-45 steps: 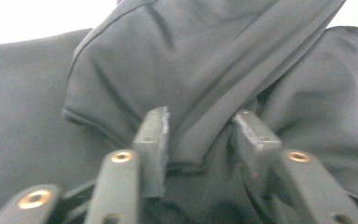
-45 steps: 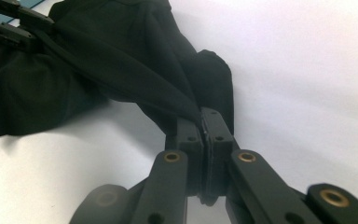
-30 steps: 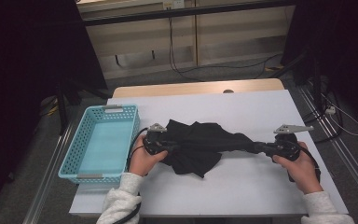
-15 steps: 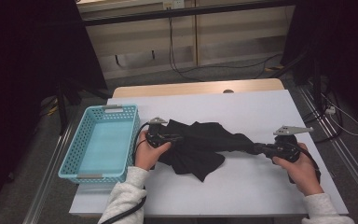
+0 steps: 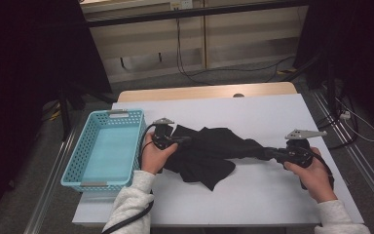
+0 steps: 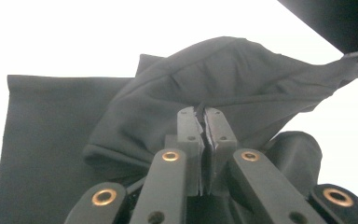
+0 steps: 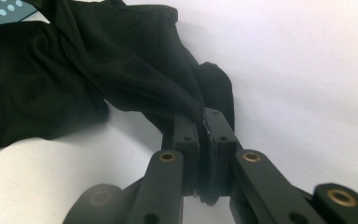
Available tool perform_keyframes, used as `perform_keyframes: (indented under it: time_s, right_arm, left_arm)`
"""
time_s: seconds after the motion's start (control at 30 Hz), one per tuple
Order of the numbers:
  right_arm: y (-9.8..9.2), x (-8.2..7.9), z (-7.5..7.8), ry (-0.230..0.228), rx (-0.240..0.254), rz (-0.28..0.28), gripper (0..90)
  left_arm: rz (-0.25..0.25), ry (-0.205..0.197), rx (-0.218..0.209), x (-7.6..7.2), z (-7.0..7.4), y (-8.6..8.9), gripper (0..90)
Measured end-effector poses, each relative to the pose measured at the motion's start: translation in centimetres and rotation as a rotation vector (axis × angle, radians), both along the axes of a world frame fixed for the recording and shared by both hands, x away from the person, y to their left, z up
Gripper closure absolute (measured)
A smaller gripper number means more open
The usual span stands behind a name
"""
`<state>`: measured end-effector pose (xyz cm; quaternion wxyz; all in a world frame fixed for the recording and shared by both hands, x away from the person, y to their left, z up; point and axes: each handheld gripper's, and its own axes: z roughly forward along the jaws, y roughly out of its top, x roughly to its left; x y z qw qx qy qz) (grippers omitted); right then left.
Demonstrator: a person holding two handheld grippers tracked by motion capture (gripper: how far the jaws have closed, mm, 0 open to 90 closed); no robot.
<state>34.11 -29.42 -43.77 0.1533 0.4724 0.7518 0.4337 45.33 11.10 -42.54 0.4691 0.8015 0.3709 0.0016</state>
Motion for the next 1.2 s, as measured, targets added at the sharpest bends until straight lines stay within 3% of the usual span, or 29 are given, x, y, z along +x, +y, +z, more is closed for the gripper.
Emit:
perform_keyframes:
  time_s: [0.1, 0.37, 0.47, 0.5, 0.57, 0.87, 1.2]
  right_arm:
    - [0.1, 0.1, 0.4, -0.023, -0.021, -0.001, 80.6]
    - [0.5, 0.2, 0.8, -0.072, -0.02, 0.031, 80.6]
    - [0.1, 0.1, 1.1, -0.086, 0.02, 0.034, 83.3]
    - [0.0, 0.1, 1.2, -0.087, 0.026, 0.035, 88.7]
    - [-0.1, 0.0, 1.5, -0.082, 0.002, 0.03, 89.2]
    - [0.2, 0.8, 3.0, -0.087, -0.001, 0.027, 89.6]
    - [0.3, 2.0, 5.1, -0.139, 0.006, -0.017, 89.8]
  left_arm:
    - [0.026, 0.014, -0.025, 0.2, 0.5, 0.7, 87.0]
    - [0.04, 0.029, -0.016, 0.8, 2.0, 1.1, 87.3]
    - [0.046, 0.024, -0.01, 1.0, 2.6, 1.4, 87.3]
    - [0.049, 0.022, -0.014, 1.1, 2.7, 1.5, 87.3]
    - [0.047, 0.028, -0.023, 1.2, 3.1, 1.5, 87.3]
    - [0.056, -0.001, -0.03, 1.4, 4.6, 1.9, 87.3]
    - [0.06, -0.018, -0.034, 1.7, 6.3, 2.2, 87.3]
